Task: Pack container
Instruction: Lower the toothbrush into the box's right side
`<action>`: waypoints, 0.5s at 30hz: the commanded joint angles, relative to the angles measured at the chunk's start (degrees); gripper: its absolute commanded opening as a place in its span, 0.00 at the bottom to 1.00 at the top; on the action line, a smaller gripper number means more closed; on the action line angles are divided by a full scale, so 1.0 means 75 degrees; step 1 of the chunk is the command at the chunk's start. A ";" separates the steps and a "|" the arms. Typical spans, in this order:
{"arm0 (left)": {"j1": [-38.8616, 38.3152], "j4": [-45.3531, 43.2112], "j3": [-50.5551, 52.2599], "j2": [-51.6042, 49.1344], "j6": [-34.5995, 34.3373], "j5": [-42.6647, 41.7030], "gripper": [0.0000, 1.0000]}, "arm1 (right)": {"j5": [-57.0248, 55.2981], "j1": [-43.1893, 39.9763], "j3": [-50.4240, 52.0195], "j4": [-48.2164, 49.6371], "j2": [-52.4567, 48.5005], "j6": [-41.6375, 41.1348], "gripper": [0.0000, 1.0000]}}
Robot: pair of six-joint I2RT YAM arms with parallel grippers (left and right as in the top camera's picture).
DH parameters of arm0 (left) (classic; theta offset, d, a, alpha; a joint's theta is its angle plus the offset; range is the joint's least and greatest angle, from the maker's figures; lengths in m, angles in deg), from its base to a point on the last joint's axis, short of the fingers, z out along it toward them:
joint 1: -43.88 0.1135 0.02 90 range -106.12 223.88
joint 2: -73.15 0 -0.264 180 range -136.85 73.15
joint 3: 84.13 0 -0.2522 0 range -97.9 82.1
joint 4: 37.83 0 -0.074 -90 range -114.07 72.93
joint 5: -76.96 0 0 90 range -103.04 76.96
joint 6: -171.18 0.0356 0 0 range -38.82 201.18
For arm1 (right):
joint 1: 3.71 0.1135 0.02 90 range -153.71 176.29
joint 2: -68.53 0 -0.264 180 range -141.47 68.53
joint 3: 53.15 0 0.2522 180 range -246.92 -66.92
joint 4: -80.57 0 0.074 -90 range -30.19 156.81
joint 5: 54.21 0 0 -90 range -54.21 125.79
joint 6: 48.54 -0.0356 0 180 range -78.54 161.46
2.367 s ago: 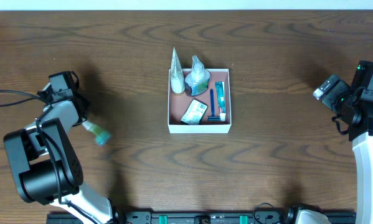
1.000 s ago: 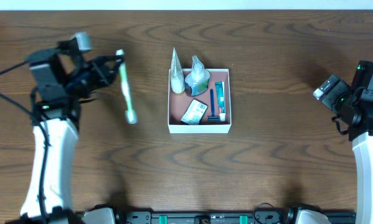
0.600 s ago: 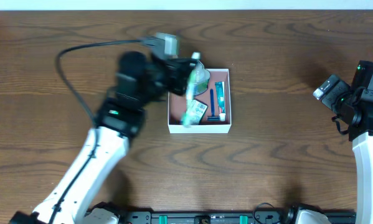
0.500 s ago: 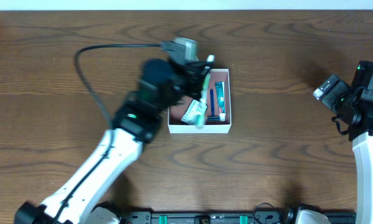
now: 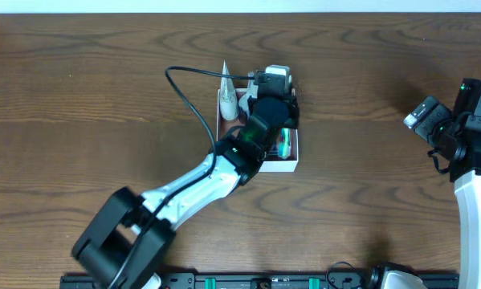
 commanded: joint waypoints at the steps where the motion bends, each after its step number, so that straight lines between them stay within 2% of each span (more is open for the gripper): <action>1: 0.0178 -0.0128 -0.0105 -0.0099 0.0076 0.0458 0.06 | -0.0102 -0.0058 -0.0064 -0.0009 0.0044 -0.0026 0.99; 7: 0.0259 -0.0050 -0.0105 -0.0099 0.0079 0.0446 0.06 | -0.0102 -0.0058 -0.0064 -0.0009 0.0044 -0.0026 0.99; 15: 0.0242 0.0734 -0.0105 -0.0099 0.0076 0.0070 0.06 | -0.0102 -0.0058 -0.0064 -0.0009 0.0044 -0.0026 0.99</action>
